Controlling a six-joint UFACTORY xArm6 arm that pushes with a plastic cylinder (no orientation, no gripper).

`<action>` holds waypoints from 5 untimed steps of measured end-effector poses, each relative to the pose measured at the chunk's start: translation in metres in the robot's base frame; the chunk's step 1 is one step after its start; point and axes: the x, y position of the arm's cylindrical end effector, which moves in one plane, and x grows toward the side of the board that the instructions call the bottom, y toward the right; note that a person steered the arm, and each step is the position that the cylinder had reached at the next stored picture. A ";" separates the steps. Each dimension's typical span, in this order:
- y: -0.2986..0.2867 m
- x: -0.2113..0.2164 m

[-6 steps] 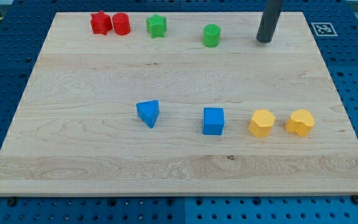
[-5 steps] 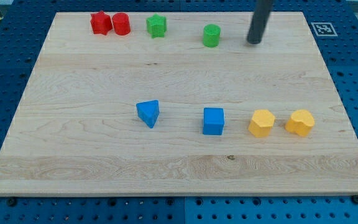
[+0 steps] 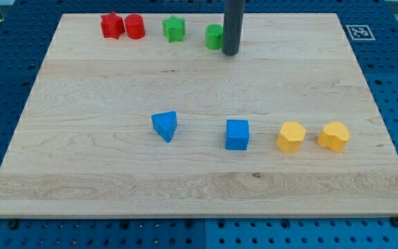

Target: Slide the green circle horizontally to the green star

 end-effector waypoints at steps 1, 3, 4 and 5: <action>-0.004 0.002; -0.035 -0.022; -0.035 -0.032; -0.035 -0.017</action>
